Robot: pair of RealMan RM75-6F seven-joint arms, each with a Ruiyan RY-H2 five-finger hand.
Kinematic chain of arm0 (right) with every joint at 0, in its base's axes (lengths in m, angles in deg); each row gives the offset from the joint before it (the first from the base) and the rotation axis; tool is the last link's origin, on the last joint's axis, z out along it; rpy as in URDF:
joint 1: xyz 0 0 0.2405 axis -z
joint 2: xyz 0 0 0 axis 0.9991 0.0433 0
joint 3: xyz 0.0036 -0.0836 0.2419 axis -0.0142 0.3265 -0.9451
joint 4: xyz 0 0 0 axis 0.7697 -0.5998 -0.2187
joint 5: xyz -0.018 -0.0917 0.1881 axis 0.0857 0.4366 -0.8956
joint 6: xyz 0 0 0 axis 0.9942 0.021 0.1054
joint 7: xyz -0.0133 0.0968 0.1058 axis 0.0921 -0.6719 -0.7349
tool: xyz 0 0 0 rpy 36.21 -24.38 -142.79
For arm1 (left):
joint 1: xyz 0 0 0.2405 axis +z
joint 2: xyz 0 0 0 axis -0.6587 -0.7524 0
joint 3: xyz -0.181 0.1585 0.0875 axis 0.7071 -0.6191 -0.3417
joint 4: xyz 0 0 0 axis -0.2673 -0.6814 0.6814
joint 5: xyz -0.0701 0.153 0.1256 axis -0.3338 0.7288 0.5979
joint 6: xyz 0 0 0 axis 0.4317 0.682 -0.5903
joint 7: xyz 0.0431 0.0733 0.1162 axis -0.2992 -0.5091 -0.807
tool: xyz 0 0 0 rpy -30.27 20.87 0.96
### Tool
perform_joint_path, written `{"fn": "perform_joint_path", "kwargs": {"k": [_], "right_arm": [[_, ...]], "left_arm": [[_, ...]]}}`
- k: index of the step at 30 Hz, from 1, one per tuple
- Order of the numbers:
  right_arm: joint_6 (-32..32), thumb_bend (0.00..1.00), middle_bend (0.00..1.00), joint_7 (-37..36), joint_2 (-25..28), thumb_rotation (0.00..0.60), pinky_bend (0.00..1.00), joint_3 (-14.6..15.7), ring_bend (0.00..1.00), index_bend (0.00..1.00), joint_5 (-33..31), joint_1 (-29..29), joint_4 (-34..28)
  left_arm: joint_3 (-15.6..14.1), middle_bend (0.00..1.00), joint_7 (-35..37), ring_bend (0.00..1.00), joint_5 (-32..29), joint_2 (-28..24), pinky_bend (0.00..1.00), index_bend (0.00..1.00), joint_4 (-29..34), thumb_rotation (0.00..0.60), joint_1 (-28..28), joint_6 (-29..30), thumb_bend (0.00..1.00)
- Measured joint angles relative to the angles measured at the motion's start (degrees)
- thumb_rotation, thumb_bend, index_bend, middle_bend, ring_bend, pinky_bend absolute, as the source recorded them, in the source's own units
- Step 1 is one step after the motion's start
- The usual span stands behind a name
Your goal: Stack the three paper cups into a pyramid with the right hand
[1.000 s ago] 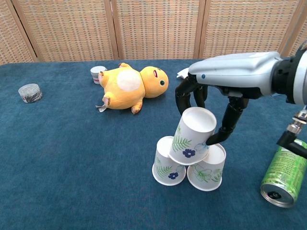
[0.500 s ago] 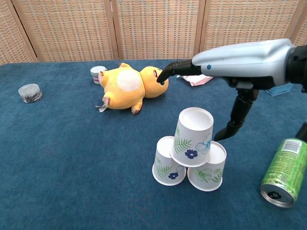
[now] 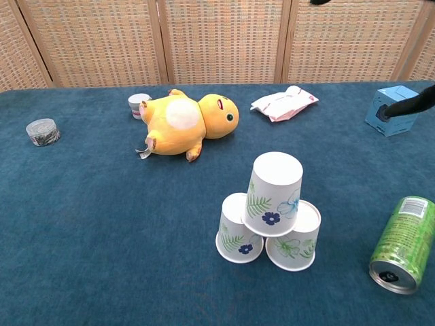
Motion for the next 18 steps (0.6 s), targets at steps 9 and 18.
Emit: {"fn": "perform_joint_path", "kwargs": {"k": [9,18], "right_arm": [[20.6,0.00,0.00,-8.6,-1.7,0.600,0.00,5.1,0.00,0.00,5.4,20.5,17.8],[26.9,0.00,0.00,-10.0,-5.8,0.600,0.00,5.6,0.00,0.00,6.1,28.2,23.2]], "left_arm": [[-0.6,0.00,-1.7,0.00,1.3,0.8,0.00,0.00,0.0,0.600,0.3,0.5,0.02],[-0.9,0.00,-1.4,0.00,1.9,1.0,0.00,0.00,-0.5,0.600,0.8,1.3,0.02]]}}
